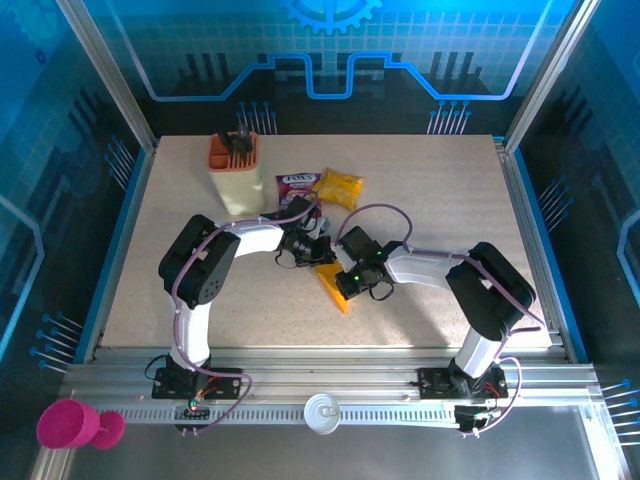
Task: Fold a paper plane with a square sheet of paper (pick it up from the middle)
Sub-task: Third fold the triangle at the center of the table.
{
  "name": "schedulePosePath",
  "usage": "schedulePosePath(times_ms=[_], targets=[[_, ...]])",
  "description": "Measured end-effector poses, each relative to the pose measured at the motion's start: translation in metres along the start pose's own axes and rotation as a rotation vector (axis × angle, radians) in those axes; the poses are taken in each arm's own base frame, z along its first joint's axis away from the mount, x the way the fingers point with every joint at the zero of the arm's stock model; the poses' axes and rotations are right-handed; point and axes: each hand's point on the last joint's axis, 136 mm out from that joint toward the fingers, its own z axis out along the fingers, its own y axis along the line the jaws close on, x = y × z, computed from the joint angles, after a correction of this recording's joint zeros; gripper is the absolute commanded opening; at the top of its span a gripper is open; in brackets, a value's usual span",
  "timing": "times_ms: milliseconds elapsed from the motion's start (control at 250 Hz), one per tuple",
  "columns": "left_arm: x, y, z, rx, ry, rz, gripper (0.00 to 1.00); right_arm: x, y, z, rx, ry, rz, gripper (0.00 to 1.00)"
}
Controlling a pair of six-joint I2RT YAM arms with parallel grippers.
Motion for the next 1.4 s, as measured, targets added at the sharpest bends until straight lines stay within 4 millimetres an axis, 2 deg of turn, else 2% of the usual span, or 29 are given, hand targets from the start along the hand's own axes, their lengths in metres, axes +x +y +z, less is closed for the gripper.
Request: schedulePosePath(times_ms=[300, 443, 539, 663, 747, 815, 903, 1035, 1103, 1278, 1402], targets=[[0.000, 0.000, 0.000, 0.000, -0.001, 0.000, 0.00, 0.000, 0.000, 0.001, -0.005, -0.009, -0.001, 0.00], [-0.005, 0.003, -0.007, -0.013, -0.021, -0.019, 0.00, -0.001, 0.000, 0.002, -0.012, -0.018, 0.000, 0.00], [-0.013, 0.008, -0.024, -0.016, -0.064, -0.055, 0.00, -0.001, 0.000, 0.002, -0.013, -0.022, 0.000, 0.00], [-0.025, 0.002, -0.060, 0.003, -0.156, -0.065, 0.00, -0.001, 0.000, 0.003, -0.015, -0.027, -0.001, 0.00], [-0.022, -0.009, -0.078, 0.031, -0.198, -0.051, 0.00, -0.001, 0.000, 0.003, -0.016, -0.031, -0.001, 0.00], [-0.012, -0.014, -0.084, 0.049, -0.210, -0.043, 0.00, -0.001, 0.000, 0.003, -0.017, -0.032, -0.002, 0.00], [0.007, -0.012, -0.080, 0.056, -0.193, -0.043, 0.00, -0.002, 0.000, 0.003, -0.019, -0.034, -0.001, 0.00], [0.045, -0.006, -0.058, 0.040, -0.109, -0.047, 0.00, -0.002, 0.000, 0.003, -0.031, -0.036, 0.007, 0.00], [0.057, -0.008, -0.050, 0.039, -0.082, -0.035, 0.00, -0.002, 0.000, 0.003, -0.033, -0.036, 0.008, 0.00], [0.062, -0.023, -0.044, 0.069, -0.085, -0.004, 0.00, -0.002, -0.001, 0.003, -0.037, -0.035, 0.011, 0.00], [0.058, -0.023, -0.041, 0.077, -0.094, -0.003, 0.00, -0.002, -0.001, 0.003, -0.037, -0.035, 0.012, 0.00]])
